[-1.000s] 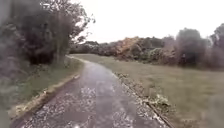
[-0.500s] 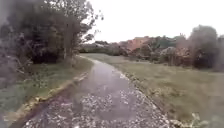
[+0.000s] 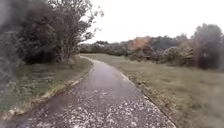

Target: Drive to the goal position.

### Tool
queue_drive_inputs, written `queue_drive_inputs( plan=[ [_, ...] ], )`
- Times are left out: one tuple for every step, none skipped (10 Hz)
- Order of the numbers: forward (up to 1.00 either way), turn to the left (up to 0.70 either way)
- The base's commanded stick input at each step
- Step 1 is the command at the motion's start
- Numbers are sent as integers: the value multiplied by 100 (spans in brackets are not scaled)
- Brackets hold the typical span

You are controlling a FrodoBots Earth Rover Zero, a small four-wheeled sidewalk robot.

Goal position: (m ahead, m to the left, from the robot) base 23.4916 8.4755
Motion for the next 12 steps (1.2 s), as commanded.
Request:
queue_drive_inputs(
  plan=[
    [100, 0],
    [100, 0],
    [100, 0],
    [100, 0],
    [100, 0],
    [100, 0],
    [100, 0],
    [100, 0],
    [100, 0],
    [100, 0],
    [100, 0],
    [100, 0]
  ],
)
